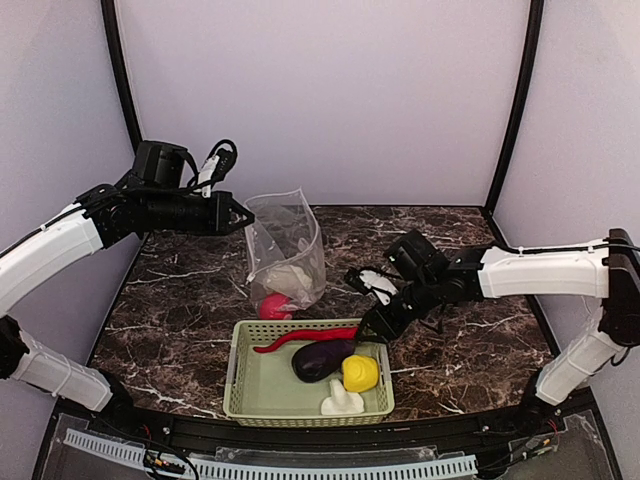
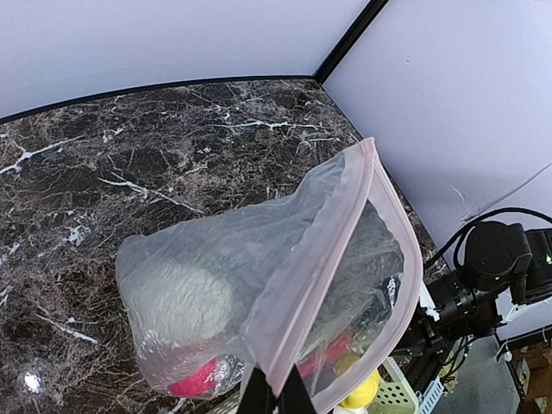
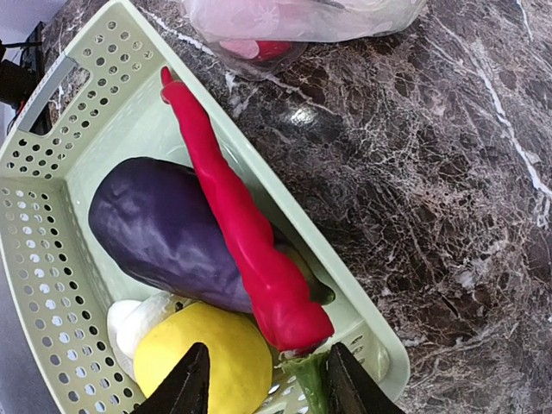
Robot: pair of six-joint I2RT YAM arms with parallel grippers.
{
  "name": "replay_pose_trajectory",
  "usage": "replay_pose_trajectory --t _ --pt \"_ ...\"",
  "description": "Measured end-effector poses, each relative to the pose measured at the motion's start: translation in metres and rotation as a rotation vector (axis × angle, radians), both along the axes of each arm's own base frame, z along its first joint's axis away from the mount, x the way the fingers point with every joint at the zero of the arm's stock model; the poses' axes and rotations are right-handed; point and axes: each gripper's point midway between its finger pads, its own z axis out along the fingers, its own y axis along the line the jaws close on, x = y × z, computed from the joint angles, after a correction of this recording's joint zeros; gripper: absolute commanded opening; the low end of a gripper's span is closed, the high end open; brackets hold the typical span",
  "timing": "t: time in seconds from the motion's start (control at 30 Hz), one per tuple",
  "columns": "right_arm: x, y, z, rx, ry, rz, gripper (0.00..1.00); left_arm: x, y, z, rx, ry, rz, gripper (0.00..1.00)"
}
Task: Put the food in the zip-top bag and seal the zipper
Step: Pick up the fake vegetable from the bin.
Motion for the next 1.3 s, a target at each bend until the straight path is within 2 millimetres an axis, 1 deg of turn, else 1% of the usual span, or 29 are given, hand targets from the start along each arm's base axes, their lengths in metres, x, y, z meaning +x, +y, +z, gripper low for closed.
replay_pose_trajectory --t 0.13,0.3,0.4,0.53,0.73,0.83,1.0,1.17,1.3 --pt "0.001 0.000 -0.006 -0.018 -0.001 -0.003 0.45 0.000 0.000 0.000 -0.001 0.000 -0.001 0.01" --pt "0.005 0.006 -0.012 -0.025 -0.006 0.002 0.44 0.000 0.000 0.000 -0.001 0.001 -0.003 0.01" --pt "0.007 0.009 -0.014 -0.026 -0.010 0.011 0.38 0.000 0.000 0.000 -0.001 0.001 -0.003 0.01" --pt "0.007 0.010 -0.017 -0.029 -0.014 0.020 0.28 0.000 0.000 0.000 -0.001 0.001 -0.003 0.01" --pt "0.006 0.010 -0.017 -0.032 -0.011 0.024 0.10 0.000 0.000 0.000 -0.002 0.001 -0.003 0.01" --pt "0.005 0.010 -0.016 -0.028 -0.006 0.023 0.06 0.000 0.000 0.000 -0.002 0.001 -0.003 0.01" --pt "0.003 0.008 -0.005 -0.002 -0.018 0.020 0.06 0.000 0.000 0.000 -0.002 0.001 -0.003 0.01" --pt "0.002 0.001 0.023 0.037 -0.061 -0.003 0.06 0.000 0.000 0.000 -0.001 0.001 -0.003 0.01" --pt "-0.001 -0.016 0.047 0.020 -0.104 -0.045 0.06 0.000 0.000 0.000 0.002 -0.002 0.000 0.01"
